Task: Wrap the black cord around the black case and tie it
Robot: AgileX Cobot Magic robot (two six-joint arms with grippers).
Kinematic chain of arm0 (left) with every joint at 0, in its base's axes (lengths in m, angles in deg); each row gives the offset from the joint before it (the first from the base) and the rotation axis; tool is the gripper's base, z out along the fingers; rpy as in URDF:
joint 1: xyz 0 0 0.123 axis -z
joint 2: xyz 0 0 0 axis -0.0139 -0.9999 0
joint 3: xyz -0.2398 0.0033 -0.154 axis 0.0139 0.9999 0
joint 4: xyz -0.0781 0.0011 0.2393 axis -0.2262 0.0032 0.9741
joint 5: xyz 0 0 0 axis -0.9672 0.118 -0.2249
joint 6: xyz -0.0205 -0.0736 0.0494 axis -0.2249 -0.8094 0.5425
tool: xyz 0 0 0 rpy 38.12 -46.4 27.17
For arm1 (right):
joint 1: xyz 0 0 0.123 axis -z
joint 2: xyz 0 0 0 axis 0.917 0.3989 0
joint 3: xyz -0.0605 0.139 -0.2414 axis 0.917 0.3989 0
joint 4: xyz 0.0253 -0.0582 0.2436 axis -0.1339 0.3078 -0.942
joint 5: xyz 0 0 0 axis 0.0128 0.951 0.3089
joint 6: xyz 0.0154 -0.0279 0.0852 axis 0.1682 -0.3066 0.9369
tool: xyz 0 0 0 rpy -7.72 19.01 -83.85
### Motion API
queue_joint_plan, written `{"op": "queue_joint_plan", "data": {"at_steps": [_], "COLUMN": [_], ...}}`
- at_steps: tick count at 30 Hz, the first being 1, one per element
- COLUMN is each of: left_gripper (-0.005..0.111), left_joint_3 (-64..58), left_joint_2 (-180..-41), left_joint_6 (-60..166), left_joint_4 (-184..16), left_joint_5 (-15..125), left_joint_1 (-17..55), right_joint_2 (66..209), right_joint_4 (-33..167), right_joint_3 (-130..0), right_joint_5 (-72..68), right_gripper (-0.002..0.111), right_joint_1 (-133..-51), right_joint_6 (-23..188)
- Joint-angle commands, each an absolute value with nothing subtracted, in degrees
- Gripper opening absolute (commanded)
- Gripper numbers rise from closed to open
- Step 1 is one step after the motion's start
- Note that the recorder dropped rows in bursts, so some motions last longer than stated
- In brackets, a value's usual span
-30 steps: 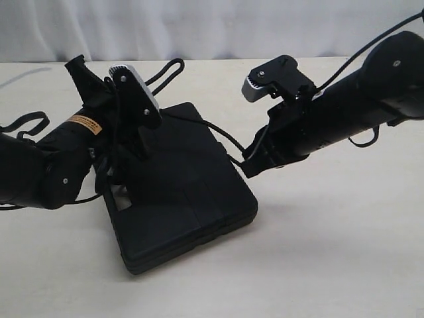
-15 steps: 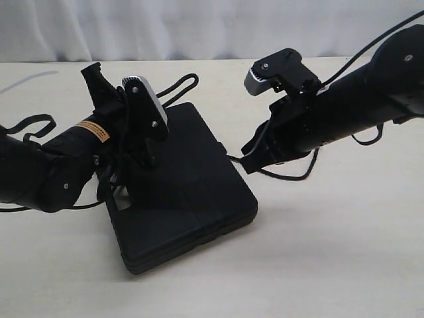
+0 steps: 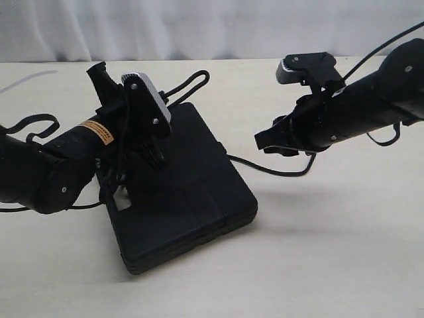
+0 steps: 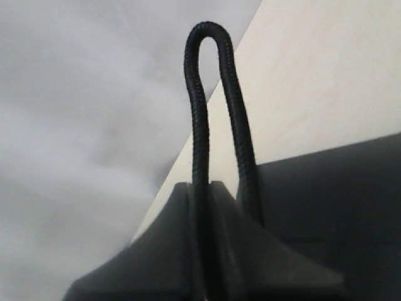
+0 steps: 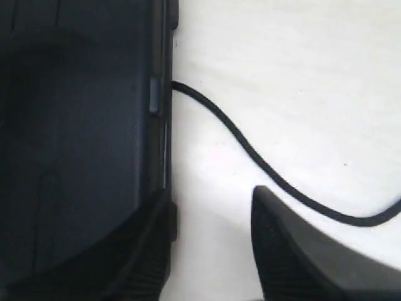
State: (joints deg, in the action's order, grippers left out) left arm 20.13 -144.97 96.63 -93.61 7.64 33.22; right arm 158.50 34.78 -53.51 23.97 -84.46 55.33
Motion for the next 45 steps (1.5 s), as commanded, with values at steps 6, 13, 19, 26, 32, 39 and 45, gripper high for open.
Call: {"op": "queue_joint_plan", "data": {"at_steps": [6,13,19,26,32,39,45], "left_gripper": [0.011,0.015,0.015,0.015,0.015,0.015,0.015], "left_joint_3": [20.2,20.2,20.2,17.9,7.1,3.2,2.5], "left_joint_2": [-145.1,-145.1,-145.1,-142.3,-139.0,-139.0,-139.0], "left_joint_6": [71.6,72.0,72.8,74.2,70.1,74.6,76.7], "left_joint_4": [-74.4,-82.4,-81.1,-80.9,-78.9,-78.8,-82.1], "left_joint_5": [8.3,7.5,8.3,23.1,56.3,63.2,67.0], "left_joint_1": [33.3,32.6,32.3,32.3,30.9,30.4,30.5], "right_joint_2": [158.6,159.1,161.1,161.9,165.6,166.6,166.6], "right_joint_4": [3.8,-5.0,-17.4,-13.2,20.8,30.8,32.0], "right_joint_3": [-53.2,-53.2,-53.2,-56.7,-67.6,-68.0,-64.6], "right_joint_5": [15.8,15.4,15.5,14.4,31.5,33.2,27.5], "right_gripper": [0.046,0.046,0.046,0.046,0.046,0.046,0.046], "right_joint_1": [-92.8,-92.7,-92.7,-91.0,-87.8,-87.8,-87.8], "right_joint_6": [27.1,23.2,11.8,15.1,45.1,49.5,47.9]}}
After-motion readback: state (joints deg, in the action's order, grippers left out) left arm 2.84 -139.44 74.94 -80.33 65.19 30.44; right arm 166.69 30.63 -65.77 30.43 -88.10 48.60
